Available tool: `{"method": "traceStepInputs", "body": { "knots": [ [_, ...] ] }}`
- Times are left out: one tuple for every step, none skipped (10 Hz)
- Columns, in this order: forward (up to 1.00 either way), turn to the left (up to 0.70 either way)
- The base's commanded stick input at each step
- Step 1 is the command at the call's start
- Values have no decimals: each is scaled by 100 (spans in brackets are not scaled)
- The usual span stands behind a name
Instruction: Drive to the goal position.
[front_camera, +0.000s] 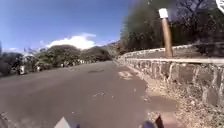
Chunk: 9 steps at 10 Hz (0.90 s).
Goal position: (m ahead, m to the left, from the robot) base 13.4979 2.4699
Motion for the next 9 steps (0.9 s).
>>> {"method": "traceStepInputs", "body": {
  "knots": [
    [50,0],
    [50,0],
    [50,0],
    [50,0],
    [50,0],
    [50,-19],
    [50,-39],
    [50,0],
    [50,0]
  ]
}}
